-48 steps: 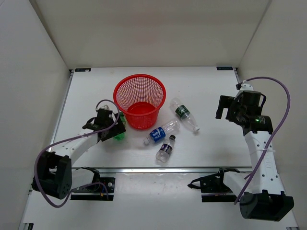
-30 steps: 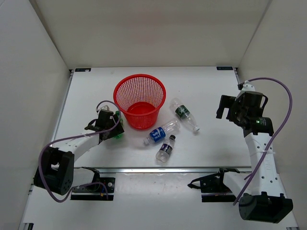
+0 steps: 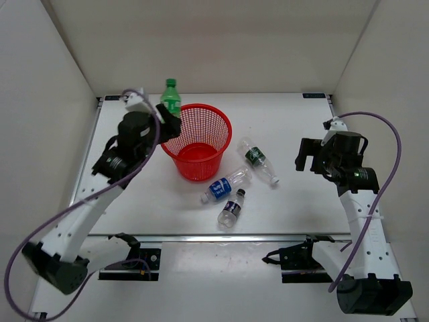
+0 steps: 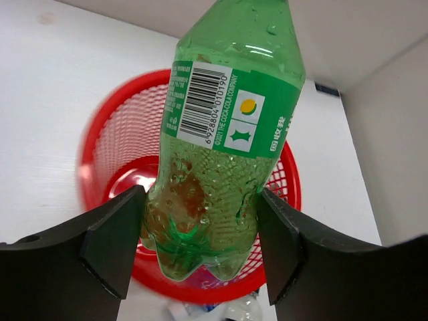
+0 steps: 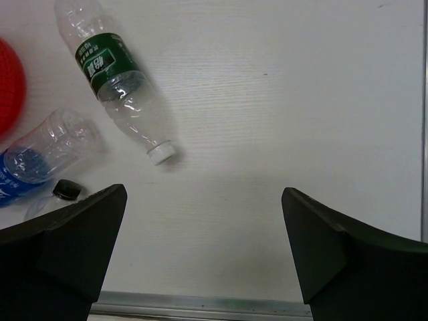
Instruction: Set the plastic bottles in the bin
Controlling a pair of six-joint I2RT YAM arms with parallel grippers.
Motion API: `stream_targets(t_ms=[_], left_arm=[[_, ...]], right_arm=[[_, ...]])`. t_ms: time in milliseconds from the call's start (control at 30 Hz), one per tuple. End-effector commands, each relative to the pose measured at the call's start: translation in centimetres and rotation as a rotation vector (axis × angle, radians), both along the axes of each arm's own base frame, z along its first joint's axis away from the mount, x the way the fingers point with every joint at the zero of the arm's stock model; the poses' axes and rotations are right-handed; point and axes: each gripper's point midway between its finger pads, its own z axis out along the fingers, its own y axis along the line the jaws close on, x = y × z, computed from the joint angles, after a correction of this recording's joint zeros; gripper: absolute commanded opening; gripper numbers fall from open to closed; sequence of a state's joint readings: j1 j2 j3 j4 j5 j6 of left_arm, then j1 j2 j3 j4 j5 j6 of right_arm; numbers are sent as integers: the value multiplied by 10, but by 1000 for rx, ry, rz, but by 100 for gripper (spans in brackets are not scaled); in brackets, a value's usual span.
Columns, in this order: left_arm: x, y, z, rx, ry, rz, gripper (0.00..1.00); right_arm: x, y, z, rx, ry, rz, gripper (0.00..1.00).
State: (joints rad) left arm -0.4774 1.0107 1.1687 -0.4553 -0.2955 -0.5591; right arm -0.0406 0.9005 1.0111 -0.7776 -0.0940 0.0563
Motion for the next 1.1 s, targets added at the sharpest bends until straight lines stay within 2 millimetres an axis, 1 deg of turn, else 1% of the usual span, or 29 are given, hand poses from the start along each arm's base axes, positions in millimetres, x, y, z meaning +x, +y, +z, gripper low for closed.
stream_targets(t_ms=[0,67,100,133,167,200,267,300,367,400,433,500,533,567,600,633,667,700,733,767,800,833,867,900,933,967,1000,1033,1067], left_arm=[[22,-53,-13,22,43,-146,55],[26,-65,-14,27,59,-163,60],[27,-71,-17,28,70,-181,66],[28,-71,-17,33,80,-181,71],[28,-72,-15,32,85,-185,83],[29,-70,-17,44,93,-182,93],[27,-74,-6,42,63,-205,99],[26,-72,1,36,46,-202,99],[26,-70,4,48,49,-203,99],[27,-68,5,56,47,-200,99],[24,-65,8,64,49,-197,99],[19,-56,9,80,64,-175,99],[16,-46,16,78,54,-156,99],[13,-38,13,85,72,-128,99],[8,-24,10,83,84,-87,99],[1,-4,4,93,104,-33,99],[-3,5,2,86,107,-9,99],[-12,29,-9,94,137,56,99],[-19,51,-9,80,134,126,99],[-32,76,-23,84,170,194,98],[-43,89,-46,115,241,237,99],[-57,113,-64,138,291,318,98],[-68,122,-69,133,299,343,98],[-78,133,-92,159,357,380,99],[-91,142,-107,174,390,407,99],[-97,145,-113,175,400,420,98],[-106,147,-129,188,454,429,98],[-112,148,-139,188,484,435,99],[-116,147,-144,192,498,435,98]], right_arm=[[4,2,0,5,-17,22,99],[4,-2,-6,6,-7,5,99],[4,-2,-7,2,-3,6,99],[4,-1,-13,17,16,11,99],[5,2,-19,25,33,31,99],[5,2,-16,19,27,33,99],[5,6,-27,6,53,56,99],[4,7,-29,-2,59,67,99],[8,10,-33,1,74,80,99],[8,15,-35,-5,77,121,99],[11,15,-36,-7,79,137,99],[13,25,-43,11,94,182,99],[18,27,-42,17,86,183,99],[21,35,-43,23,85,212,99],[24,45,-43,27,83,246,99],[29,49,-45,26,85,267,99],[33,53,-45,34,77,276,99],[34,61,-49,30,85,308,99],[37,64,-51,25,79,322,99],[39,66,-54,23,83,332,99],[42,67,-59,21,91,333,99],[44,69,-64,20,105,336,100],[47,70,-65,16,103,338,100],[48,68,-73,20,125,333,99],[52,72,-76,15,134,350,99],[53,71,-79,3,138,341,99],[56,73,-83,-7,146,351,99],[59,72,-89,-38,158,358,99],[61,76,-95,-52,169,365,99]])
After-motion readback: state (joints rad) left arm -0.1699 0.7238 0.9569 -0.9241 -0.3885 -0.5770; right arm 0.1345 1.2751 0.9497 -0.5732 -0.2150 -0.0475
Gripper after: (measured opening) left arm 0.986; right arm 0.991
